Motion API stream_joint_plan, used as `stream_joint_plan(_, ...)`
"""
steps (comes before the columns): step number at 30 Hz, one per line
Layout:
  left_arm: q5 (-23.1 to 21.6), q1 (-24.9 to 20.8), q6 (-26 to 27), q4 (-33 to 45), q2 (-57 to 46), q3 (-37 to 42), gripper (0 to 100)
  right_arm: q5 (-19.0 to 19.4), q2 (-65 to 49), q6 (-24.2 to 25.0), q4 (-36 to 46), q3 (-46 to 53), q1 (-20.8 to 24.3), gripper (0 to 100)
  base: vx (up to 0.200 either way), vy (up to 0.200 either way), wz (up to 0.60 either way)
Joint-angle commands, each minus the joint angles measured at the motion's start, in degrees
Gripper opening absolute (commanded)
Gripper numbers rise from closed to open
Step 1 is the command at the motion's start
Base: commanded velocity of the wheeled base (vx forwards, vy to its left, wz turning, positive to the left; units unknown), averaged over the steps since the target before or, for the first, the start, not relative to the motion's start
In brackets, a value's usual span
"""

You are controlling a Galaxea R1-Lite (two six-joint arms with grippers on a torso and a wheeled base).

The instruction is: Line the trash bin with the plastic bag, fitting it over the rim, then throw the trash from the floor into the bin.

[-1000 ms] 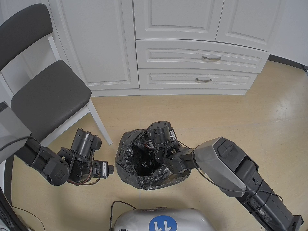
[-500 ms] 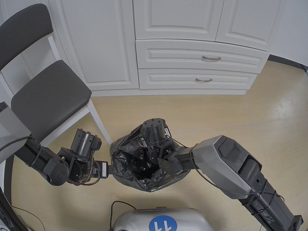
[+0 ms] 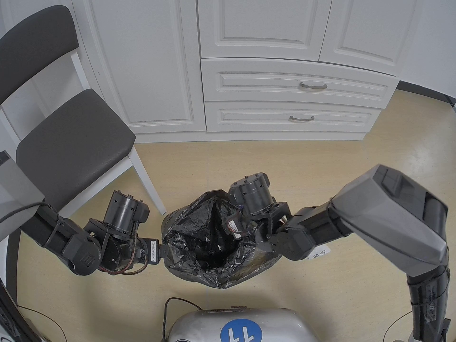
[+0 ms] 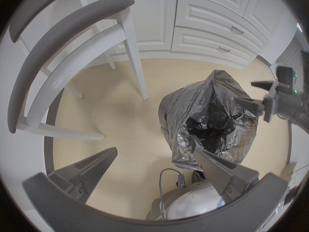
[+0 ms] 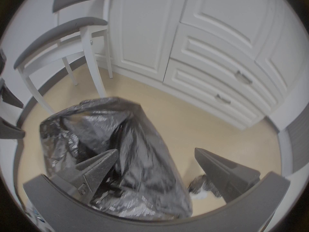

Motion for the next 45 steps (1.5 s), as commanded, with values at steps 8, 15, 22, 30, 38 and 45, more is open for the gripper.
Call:
stream_joint_plan(8, -6.47, -1.71, -0.12, -6.14, 0.27, -1.25, 100, 5.92, -10.67, 23.61, 2.17, 17.5, -0.9, 100, 0.0, 0.0, 0.0)
stream_joint_plan(15, -8.76, 0.66, 2.78, -5.88, 11.17, -9.95, 100, 7.77, -5.92, 28.71, -2.49, 18.38, -3.27, 100, 0.0, 0.0, 0.0)
stream_joint_plan(22, -6.91, 3.21, 4.45, -5.09, 17.85, -16.98, 100, 9.26, -1.88, 28.71, -8.64, 19.17, -6.17, 100, 0.0, 0.0, 0.0)
stream_joint_plan(30, -1.37, 7.87, 7.79, -3.33, 22.77, -24.54, 100, 9.35, -1.0, 26.77, -9.52, 17.85, -11.71, 100, 0.0, 0.0, 0.0)
stream_joint_plan(38, -1.55, 9.89, 7.35, -2.1, 23.74, -30.08, 100, 9.35, -0.56, 27.3, -9.61, 15.83, -14.17, 100, 0.0, 0.0, 0.0)
stream_joint_plan(45, -1.73, 9.18, 5.86, -2.8, 23.3, -29.99, 100, 9.79, 0.23, 29.85, -13.65, 14.51, -13.91, 100, 0.0, 0.0, 0.0)
